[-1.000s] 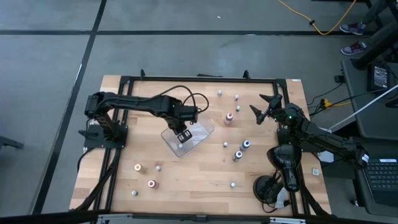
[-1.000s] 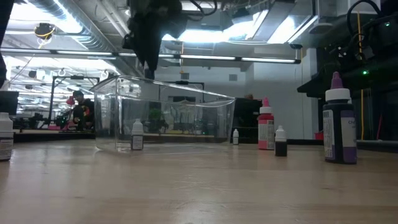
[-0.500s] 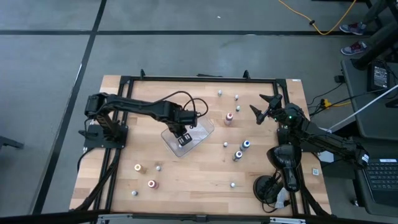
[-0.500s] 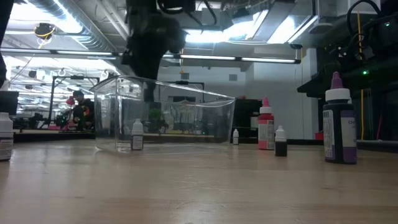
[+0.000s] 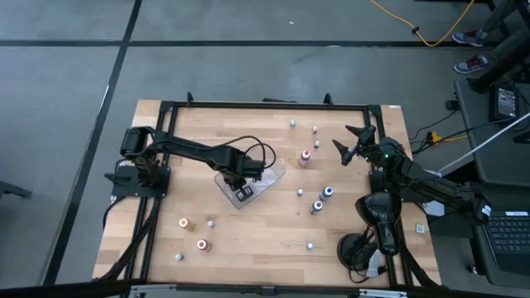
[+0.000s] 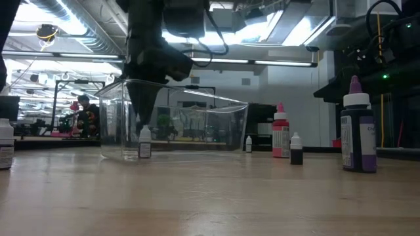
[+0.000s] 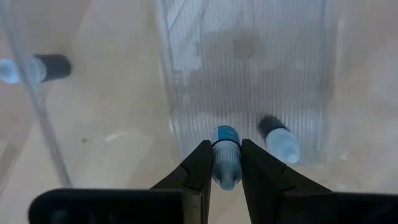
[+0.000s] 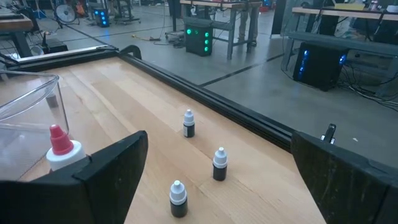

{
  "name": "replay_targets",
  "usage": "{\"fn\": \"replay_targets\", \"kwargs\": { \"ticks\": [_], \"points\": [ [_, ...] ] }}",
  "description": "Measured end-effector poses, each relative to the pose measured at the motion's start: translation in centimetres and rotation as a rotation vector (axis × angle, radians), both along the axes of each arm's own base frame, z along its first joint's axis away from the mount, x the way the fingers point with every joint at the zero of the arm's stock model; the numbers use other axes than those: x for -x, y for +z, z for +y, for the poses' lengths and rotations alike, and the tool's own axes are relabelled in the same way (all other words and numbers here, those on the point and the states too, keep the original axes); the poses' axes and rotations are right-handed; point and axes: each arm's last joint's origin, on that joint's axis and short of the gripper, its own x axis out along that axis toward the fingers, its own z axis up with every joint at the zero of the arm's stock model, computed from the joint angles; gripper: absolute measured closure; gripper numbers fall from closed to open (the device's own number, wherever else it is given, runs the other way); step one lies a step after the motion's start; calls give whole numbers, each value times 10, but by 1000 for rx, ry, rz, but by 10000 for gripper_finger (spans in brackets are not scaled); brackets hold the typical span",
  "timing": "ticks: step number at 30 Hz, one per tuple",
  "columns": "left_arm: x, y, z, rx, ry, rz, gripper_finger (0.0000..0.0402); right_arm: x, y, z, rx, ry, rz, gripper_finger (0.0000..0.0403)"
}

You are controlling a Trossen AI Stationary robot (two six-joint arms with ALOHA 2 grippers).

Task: Pick & Place food coloring
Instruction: Put the left small blue food coloring bottle into the transparent bin

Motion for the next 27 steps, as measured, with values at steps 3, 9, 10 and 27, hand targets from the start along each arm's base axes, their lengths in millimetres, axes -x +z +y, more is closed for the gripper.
{"fn": "replay_targets", "kwargs": {
  "ticks": [3, 9, 10, 27],
  "points": [
    [1, -4, -1, 4, 5, 3, 341, 0, 0, 0, -1, 0, -1, 8],
    [0, -4, -4, 10, 27, -18, 341, 0, 0, 0, 0, 0, 0, 8],
    [-1, -4, -5, 10, 32, -20, 341, 0, 0, 0, 0, 0, 0, 8],
    [-7, -23, -7, 15, 42, 28, 333, 0, 0, 0, -1, 0, -1, 8]
  ]
}}
